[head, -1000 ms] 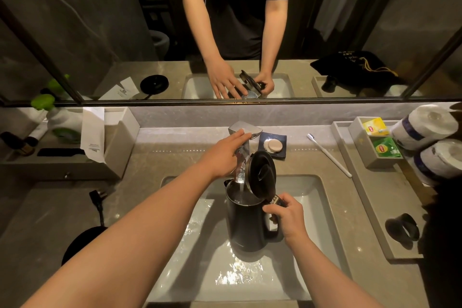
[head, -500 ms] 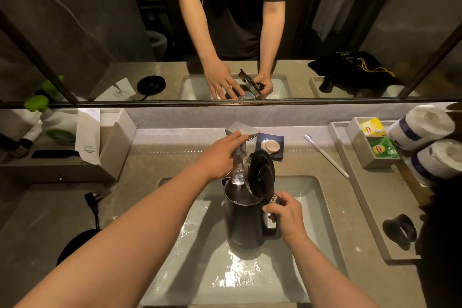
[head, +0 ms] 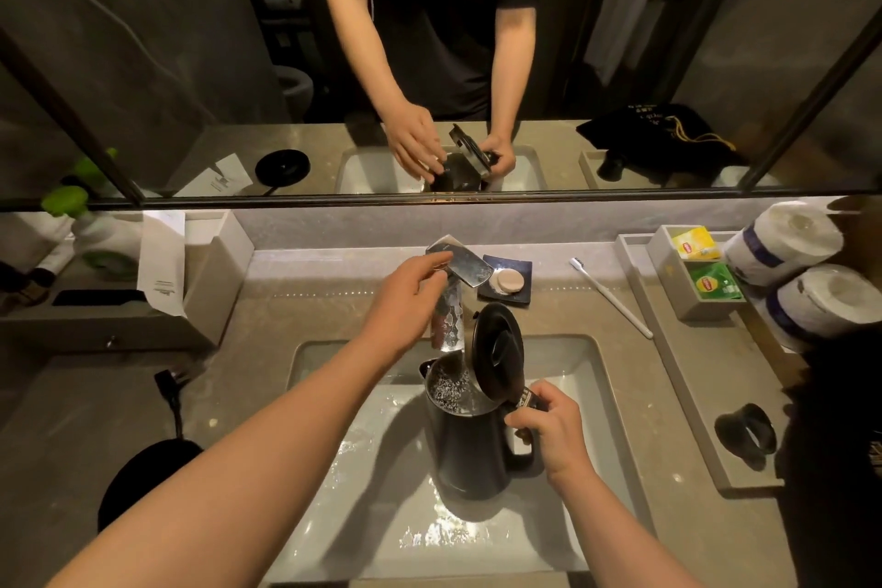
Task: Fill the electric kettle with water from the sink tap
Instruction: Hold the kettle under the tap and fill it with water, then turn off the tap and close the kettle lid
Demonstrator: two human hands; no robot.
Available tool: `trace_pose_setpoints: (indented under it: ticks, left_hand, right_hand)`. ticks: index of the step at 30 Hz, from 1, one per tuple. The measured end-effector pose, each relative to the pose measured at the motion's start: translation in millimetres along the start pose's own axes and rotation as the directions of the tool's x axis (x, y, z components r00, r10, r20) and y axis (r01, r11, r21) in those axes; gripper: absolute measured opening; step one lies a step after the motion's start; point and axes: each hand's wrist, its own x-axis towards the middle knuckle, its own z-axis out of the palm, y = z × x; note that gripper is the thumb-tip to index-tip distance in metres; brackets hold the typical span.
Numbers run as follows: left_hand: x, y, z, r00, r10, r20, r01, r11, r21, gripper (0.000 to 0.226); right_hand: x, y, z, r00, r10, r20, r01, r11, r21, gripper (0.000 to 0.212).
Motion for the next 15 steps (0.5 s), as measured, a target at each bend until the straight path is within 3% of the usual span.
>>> trace_pose_setpoints:
  ticks: [3, 8, 15]
  left_hand:
    - [-32.0, 13.8, 0.0, 0.996, 0.088, -0.018, -0.089, 0.994, -0.067, 0.039]
    - [-63.2, 32.4, -1.0, 0.964, 0.245, 0.107, -0.26, 0.952, 0.16, 0.041]
    - [-90.5, 37.7, -17.7, 0.978, 0.205, 0.051, -0.211, 0.948, 0.237, 0.035]
  right_hand:
    - [-10.3, -2.1, -6.2, 1.0, -0.018, 0.023, 0.017, 1.0, 0.012, 0.028]
    - [-26.8, -15.3, -10.9, 0.998, -0.047, 0.047, 0.048, 0.999, -0.002, 0.028]
    - [-51.7, -43.4, -13.5, 0.993, -0.114, 0.041, 0.114, 0.993, 0.005, 0.028]
